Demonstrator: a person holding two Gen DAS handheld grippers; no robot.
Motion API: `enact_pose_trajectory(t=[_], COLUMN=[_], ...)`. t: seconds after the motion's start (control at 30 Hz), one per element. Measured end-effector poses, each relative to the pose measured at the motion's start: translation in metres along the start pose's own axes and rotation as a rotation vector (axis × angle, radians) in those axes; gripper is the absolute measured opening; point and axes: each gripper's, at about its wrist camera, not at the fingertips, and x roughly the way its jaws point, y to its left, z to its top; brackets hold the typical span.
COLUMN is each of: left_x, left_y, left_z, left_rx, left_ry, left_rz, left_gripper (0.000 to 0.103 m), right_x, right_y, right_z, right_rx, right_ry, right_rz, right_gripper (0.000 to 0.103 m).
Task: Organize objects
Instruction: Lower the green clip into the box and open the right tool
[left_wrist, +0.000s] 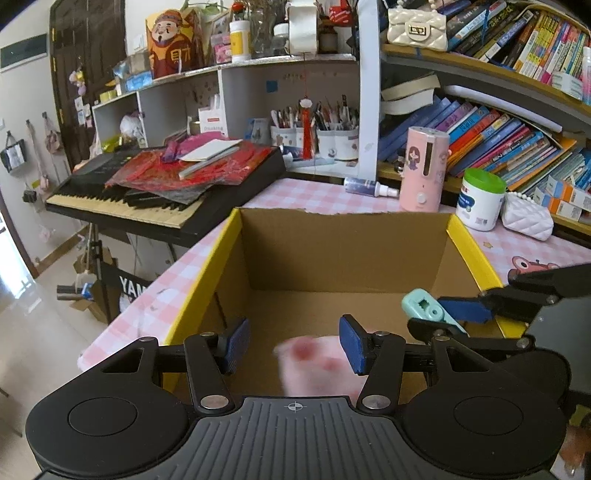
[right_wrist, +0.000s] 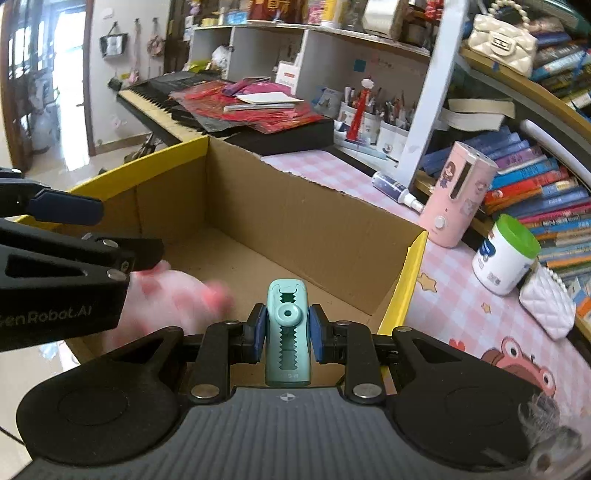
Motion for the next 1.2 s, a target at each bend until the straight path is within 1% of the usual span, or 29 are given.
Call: enact_pose_trajectory(t=[0.13,0.27,0.37,0.4,0.47,0.5,0.53,0.57,0.63,0.7,0.73,0.83,0.93,1.03,1.13,1.2], left_x=[0.002,0.000,-0.003,-0.004,-0.007,-0.009,-0.011,-0.013,-0.019,-0.026,-0.029,-0.038,-0.046,-0.055,-0.066,-0.072], left_y=[-0.005,-0.007,-0.007,-0.006,-0.004,-0.002,-0.001,0.001,0.004,0.005,0.006,0.008,0.012,0.015,0.018,0.019], left_z=[0.000,0.003,0.005,0.005,0.005,0.005,0.006,0.005,0.005,0.004,0.003,0.000,-0.004,-0.009,-0.014,-0.018], left_rx=[0.004,-0.009,-0.028,-0.035,-0.056,-0.066,-0.076,-0.088,-0.109,-0.118,-0.117,-0.120,-0.131,-0.131,-0.145,-0.145], left_ry=[0.002,-0.014,-0.029,-0.033,-0.046,-0.052,-0.058,-0.065,-0.081,-0.095,-0.101,-0.114,-0.121,-0.128,-0.144,-0.153], left_rz=[-0.014,-0.017,-0.011,-0.006,0.009,0.015,0.019,0.024,0.029,0.028,0.027,0.027,0.022,0.036,0.058,0.064], left_gripper=[0.053,0.053,0.056,0.061,0.067,0.070,0.074,0.076,0.083,0.085,0.085,0.085,0.085,0.087,0.091,0.092], right_x=[0.006,0.011,0.014,0.013,0.011,0.010,0.009,0.006,-0.002,-0.011,-0.015,-0.031,-0.046,-0.057,-0.071,-0.082], right_y=[-0.004,-0.008,-0.010,-0.010,-0.011,-0.011,-0.012,-0.013,-0.011,-0.008,-0.006,0.000,0.006,0.008,0.010,0.012], right_z=[0.002,0.004,0.006,0.006,0.007,0.007,0.008,0.009,0.010,0.011,0.011,0.010,0.009,0.005,0.000,-0.006], right_rx=[-0.071,-0.126,-0.129,-0.123,-0.105,-0.094,-0.081,-0.064,-0.047,-0.038,-0.033,-0.015,0.013,0.069,0.134,0.180], right_ry=[0.007,0.018,0.027,0.027,0.020,0.017,0.014,0.010,-0.012,-0.032,-0.042,-0.064,-0.083,-0.086,-0.094,-0.105], right_rz=[0.025,0.043,0.042,0.044,0.046,0.042,0.050,0.052,0.049,0.047,0.043,0.022,-0.002,-0.053,-0.114,-0.162], right_gripper=[0.023,0.023,0.024,0.025,0.036,0.037,0.042,0.046,0.052,0.054,0.057,0.059,0.064,0.067,0.075,0.077])
